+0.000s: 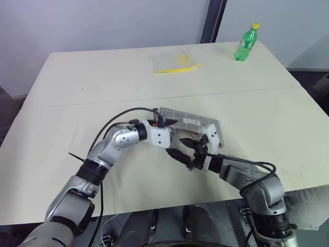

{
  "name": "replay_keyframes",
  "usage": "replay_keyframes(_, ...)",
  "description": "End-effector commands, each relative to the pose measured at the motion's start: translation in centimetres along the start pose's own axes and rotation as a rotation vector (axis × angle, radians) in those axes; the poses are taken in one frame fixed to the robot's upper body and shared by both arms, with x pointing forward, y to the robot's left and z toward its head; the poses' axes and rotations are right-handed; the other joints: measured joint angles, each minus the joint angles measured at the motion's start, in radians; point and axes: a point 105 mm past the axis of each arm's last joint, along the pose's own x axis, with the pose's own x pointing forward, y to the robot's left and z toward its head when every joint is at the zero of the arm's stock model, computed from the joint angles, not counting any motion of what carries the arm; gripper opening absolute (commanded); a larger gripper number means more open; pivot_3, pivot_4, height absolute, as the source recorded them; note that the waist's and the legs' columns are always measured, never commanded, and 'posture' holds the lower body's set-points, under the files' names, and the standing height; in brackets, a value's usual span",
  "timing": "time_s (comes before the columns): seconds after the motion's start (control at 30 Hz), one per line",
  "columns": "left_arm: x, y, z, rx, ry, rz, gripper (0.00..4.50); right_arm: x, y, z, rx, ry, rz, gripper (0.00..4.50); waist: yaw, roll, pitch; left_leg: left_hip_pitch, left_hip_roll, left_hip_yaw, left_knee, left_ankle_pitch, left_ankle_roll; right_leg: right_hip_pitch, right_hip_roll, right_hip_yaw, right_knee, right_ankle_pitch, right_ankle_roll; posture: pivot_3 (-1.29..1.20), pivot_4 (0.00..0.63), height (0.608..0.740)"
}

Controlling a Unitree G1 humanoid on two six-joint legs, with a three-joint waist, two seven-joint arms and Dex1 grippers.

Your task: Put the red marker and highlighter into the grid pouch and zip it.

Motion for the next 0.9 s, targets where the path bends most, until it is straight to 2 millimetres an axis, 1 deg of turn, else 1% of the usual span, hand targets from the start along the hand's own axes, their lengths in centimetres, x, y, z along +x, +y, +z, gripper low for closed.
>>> replay_keyframes(0.03,0.0,1.2,0.7,0.006,-0.021,0.057,0.00,0.4,-0.2,0.7,-0.019,-0.030,-0.020,4.47,0.000,0.000,0.000,0.000,0.000,0.000,0.000,0.000,0.000,0.000,0.000,0.000,0.000,0.000,0.000,0.00,0.150,0.740)
replay_keyframes(0.17,0.1,1.1,0.7,-0.031,-0.020,0.071,0.00,1.1,-0.8,1.6,0.005,-0.081,-0.050,4.47,-0.001,0.000,0.000,0.000,0.000,0.000,0.000,0.000,0.000,0.000,0.000,0.000,0.000,0.000,0.000,0.00,0.150,0.740)
replay_keyframes(0.3,0.1,1.0,0.9,-0.052,-0.021,0.079,0.00,2.0,-0.4,2.1,0.006,-0.099,-0.036,4.47,-0.001,0.000,0.000,0.000,0.000,0.000,0.000,0.000,0.000,0.000,0.000,0.000,0.001,0.000,0.000,0.00,0.150,0.740)
replay_keyframes(0.4,0.1,0.8,0.9,-0.057,-0.019,0.077,0.00,2.8,-0.5,1.9,-0.026,-0.088,-0.048,4.47,-0.001,0.000,0.000,0.000,0.000,0.000,0.000,0.000,0.000,0.000,0.000,0.000,0.001,0.000,0.000,0.00,0.150,0.740)
replay_keyframes(0.5,0.0,0.6,0.9,-0.061,-0.013,0.075,0.00,2.8,-0.1,2.0,-0.031,-0.099,-0.027,4.47,-0.001,0.000,0.000,0.000,0.000,0.000,0.000,0.000,0.000,0.000,0.000,0.000,0.001,0.000,0.000,0.00,0.150,0.740)
replay_keyframes(0.6,-0.2,0.7,0.8,-0.073,-0.006,0.085,0.00,2.6,-0.2,1.8,-0.020,-0.095,-0.022,3.69,-0.001,0.000,0.000,0.000,0.000,0.000,0.000,0.000,0.000,0.000,0.000,0.000,0.001,0.000,0.000,0.00,0.150,0.740)
replay_keyframes(0.67,-0.2,0.7,0.8,-0.073,-0.005,0.084,0.00,2.7,-0.4,1.7,-0.027,-0.088,-0.025,2.77,-0.001,0.000,0.000,0.000,0.000,0.000,0.000,0.000,0.000,0.000,0.000,0.000,0.001,0.000,0.000,0.00,0.150,0.740)
replay_keyframes(0.77,-0.2,0.7,0.8,-0.076,-0.004,0.087,0.00,3.0,-0.5,2.2,-0.006,-0.112,-0.025,1.22,-0.001,0.000,0.000,0.000,0.000,0.000,0.000,0.000,0.000,0.000,0.000,0.000,0.001,0.000,0.000,0.00,0.150,0.740)
replay_keyframes(0.83,-0.2,0.7,0.8,-0.079,-0.002,0.087,0.00,3.0,-0.5,2.2,-0.009,-0.110,-0.026,0.16,-0.001,0.000,0.000,0.000,0.000,0.000,0.000,0.000,0.000,-0.001,0.000,0.000,0.001,0.000,0.000,0.00,0.150,0.740)
replay_keyframes(0.87,-0.3,0.7,0.6,-0.080,0.003,0.086,0.00,2.6,-0.8,2.0,-0.027,-0.098,-0.036,0.07,0.000,0.000,0.000,0.000,0.000,0.000,0.000,0.000,0.000,-0.001,0.000,0.000,0.001,0.000,0.000,0.00,0.150,0.740)
replay_keyframes(0.9,-0.3,0.7,0.5,-0.080,0.006,0.085,0.00,2.3,-1.0,1.9,-0.040,-0.088,-0.043,0.07,0.000,0.000,0.000,0.000,0.000,0.000,0.000,0.000,0.000,0.000,0.000,0.000,0.001,0.000,0.000,0.00,0.150,0.740)
